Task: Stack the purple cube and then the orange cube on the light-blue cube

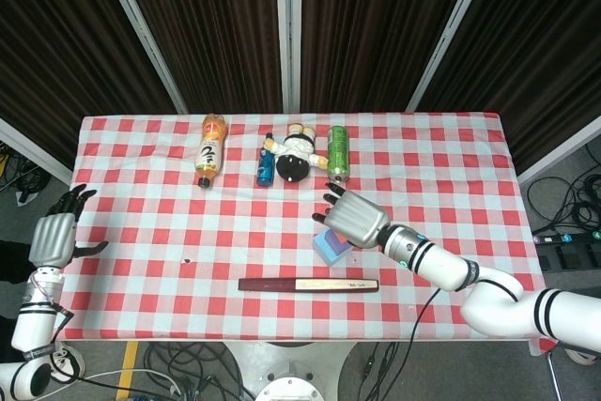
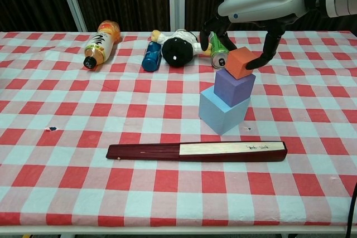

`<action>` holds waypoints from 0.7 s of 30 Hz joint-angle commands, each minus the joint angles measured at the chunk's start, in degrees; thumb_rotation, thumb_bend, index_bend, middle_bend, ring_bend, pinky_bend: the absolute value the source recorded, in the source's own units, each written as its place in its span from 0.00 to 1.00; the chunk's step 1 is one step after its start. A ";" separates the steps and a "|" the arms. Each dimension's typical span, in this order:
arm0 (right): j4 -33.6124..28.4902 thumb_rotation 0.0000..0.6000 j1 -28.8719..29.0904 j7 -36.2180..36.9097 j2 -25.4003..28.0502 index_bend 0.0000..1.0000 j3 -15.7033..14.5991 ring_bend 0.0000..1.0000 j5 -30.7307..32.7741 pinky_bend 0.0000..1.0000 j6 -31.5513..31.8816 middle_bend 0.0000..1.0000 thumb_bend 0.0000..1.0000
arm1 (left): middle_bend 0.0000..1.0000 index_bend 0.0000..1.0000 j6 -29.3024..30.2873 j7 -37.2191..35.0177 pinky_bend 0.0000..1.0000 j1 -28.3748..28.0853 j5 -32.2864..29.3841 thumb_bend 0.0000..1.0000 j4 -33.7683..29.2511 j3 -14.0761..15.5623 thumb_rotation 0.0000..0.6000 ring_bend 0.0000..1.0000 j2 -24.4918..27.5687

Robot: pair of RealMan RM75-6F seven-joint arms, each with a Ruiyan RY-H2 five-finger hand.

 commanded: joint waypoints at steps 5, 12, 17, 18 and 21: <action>0.27 1.00 0.27 -0.33 -0.42 0.25 -0.21 0.19 0.31 0.10 -0.10 0.51 0.17 | 0.18 0.22 -0.03 -0.07 0.24 0.00 -0.04 0.09 0.08 -0.04 1.00 0.13 -0.02; 0.33 1.00 0.38 -0.93 -0.48 0.25 -0.45 0.18 0.41 0.10 0.15 0.44 0.11 | 0.18 0.22 -0.12 -0.09 0.24 -0.02 -0.04 0.09 0.10 -0.02 1.00 0.13 -0.06; 0.26 1.00 0.36 -1.49 -0.66 0.22 -0.53 0.10 0.80 0.10 0.49 0.31 0.07 | 0.18 0.22 -0.41 -0.05 0.24 -0.04 -0.22 0.09 0.25 -0.01 1.00 0.13 -0.13; 0.23 1.00 0.34 -1.59 -0.72 0.21 -0.47 0.08 0.93 0.10 0.68 0.28 0.07 | 0.18 0.22 -0.44 -0.09 0.24 -0.05 -0.23 0.09 0.29 -0.02 1.00 0.13 -0.15; -0.17 1.00 0.26 -1.50 -0.60 0.18 -0.15 0.06 1.21 0.10 1.26 0.23 0.06 | 0.18 0.22 -0.34 -0.17 0.24 -0.02 -0.18 0.09 0.32 -0.02 1.00 0.13 -0.13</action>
